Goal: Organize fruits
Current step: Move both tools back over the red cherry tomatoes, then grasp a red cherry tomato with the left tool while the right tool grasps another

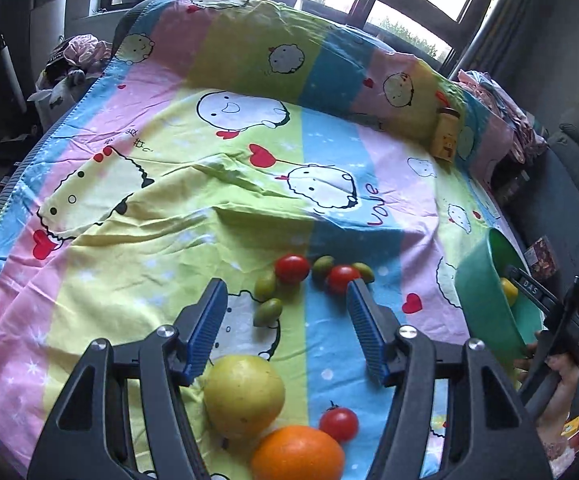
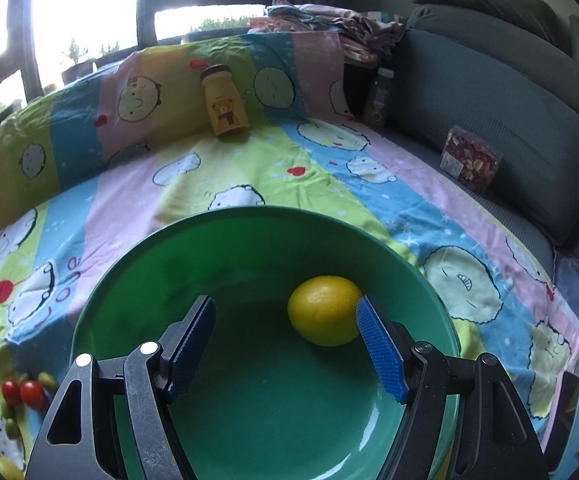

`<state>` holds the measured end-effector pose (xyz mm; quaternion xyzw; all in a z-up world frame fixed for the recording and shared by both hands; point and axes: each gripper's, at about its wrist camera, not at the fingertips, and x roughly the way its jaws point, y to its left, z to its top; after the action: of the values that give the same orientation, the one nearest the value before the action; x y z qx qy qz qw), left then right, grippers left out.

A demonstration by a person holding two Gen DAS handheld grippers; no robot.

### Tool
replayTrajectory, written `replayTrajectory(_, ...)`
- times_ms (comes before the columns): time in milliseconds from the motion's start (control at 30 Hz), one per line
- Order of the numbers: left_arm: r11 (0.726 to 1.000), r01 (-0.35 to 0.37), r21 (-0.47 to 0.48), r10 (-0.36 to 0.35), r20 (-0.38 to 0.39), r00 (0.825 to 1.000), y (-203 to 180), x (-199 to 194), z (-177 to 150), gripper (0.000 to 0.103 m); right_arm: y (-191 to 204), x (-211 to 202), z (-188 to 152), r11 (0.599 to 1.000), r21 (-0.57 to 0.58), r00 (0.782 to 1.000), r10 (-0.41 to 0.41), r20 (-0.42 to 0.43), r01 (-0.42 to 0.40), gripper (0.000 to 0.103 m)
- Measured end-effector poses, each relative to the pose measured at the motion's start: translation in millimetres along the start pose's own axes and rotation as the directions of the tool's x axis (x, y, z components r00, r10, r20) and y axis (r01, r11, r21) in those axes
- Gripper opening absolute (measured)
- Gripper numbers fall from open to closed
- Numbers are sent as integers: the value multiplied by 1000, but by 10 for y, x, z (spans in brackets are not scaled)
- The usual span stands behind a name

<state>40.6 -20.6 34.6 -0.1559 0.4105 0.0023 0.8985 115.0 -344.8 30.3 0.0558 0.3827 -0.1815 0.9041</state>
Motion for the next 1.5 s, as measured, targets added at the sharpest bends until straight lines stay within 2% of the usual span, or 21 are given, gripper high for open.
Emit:
replayTrajectory(267, 999, -37, 12, 37, -16, 999, 79, 37, 4, 62, 50, -94, -77, 999, -31, 999, -16, -33, 15, 73)
replayTrajectory(367, 999, -52, 13, 52, -28, 998, 97, 81, 12, 62, 85, -237, -78, 998, -42, 999, -42, 8, 42, 73)
replayTrajectory(433, 998, -54, 8, 55, -39, 998, 117, 114, 25, 62, 127, -363, -56, 999, -48, 999, -12, 42, 14, 73)
replayTrajectory(533, 999, -52, -5, 51, -61, 997, 146, 174, 38, 62, 231, -533, -40, 991, -56, 990, 123, 65, -119, 73)
replayTrajectory(600, 998, -62, -2, 61, -75, 995, 145, 225, 42, 62, 350, -580, -55, 962, -68, 963, 268, 40, -265, 74)
replayTrajectory(633, 998, -67, 1, 67, -84, 994, 143, 257, 40, 62, 420, -582, -65, 936, -68, 938, 347, 12, -346, 74)
replayTrajectory(733, 996, -87, 16, 88, -121, 989, 133, 361, 15, 60, 654, -527, -122, 839, -40, 838, 538, -90, -543, 74)
replayTrajectory(833, 996, -86, 29, 89, -145, 985, 115, 456, 7, 60, 901, -424, -201, 759, -1, 746, 640, -187, -651, 74)
replayTrajectory(900, 996, -79, 34, 84, -165, 983, 105, 526, 23, 57, 1108, -352, -290, 724, 0, 700, 666, -258, -689, 73)
replayTrajectory(933, 996, -80, 36, 85, -175, 981, 98, 554, 35, 55, 1195, -310, -335, 724, -2, 693, 659, -292, -689, 73)
replayTrajectory(967, 996, -80, 38, 86, -181, 980, 86, 575, 58, 51, 1269, -291, -384, 730, -10, 695, 647, -314, -684, 67)
replayTrajectory(1000, 996, -74, 44, 81, -180, 980, 67, 585, 90, 47, 1319, -270, -421, 738, -18, 701, 634, -328, -675, 57)
replayTrajectory(1033, 997, -62, 50, 70, -176, 982, 44, 596, 129, 46, 1346, -258, -462, 744, -18, 703, 623, -342, -668, 53)
replayTrajectory(1100, 998, -25, 52, 33, -163, 986, 7, 618, 201, 43, 1350, -230, -520, 743, -10, 694, 619, -369, -669, 41)
replayTrajectory(1167, 999, 15, 34, -9, -166, 986, -4, 684, 252, 42, 1304, -195, -549, 735, 0, 677, 624, -389, -678, 41)
replayTrajectory(1233, 1000, 29, 5, -28, -205, 978, 9, 806, 281, 39, 1287, -166, -530, 729, 12, 670, 634, -386, -684, 41)
replayTrajectory(1333, 999, 8, -32, -15, -241, 970, 39, 942, 297, 33, 1313, -104, -470, 710, 43, 648, 664, -372, -703, 41)
replayTrajectory(1467, 1000, -3, -14, -1, -249, 968, 31, 1020, 335, 32, 1441, 65, -459, 714, 97, 634, 668, -390, -693, 41)
replayTrajectory(1500, 1000, 0, -15, -4, -247, 969, 36, 1040, 352, 32, 1468, 120, -460, 711, 120, 623, 674, -398, -693, 41)
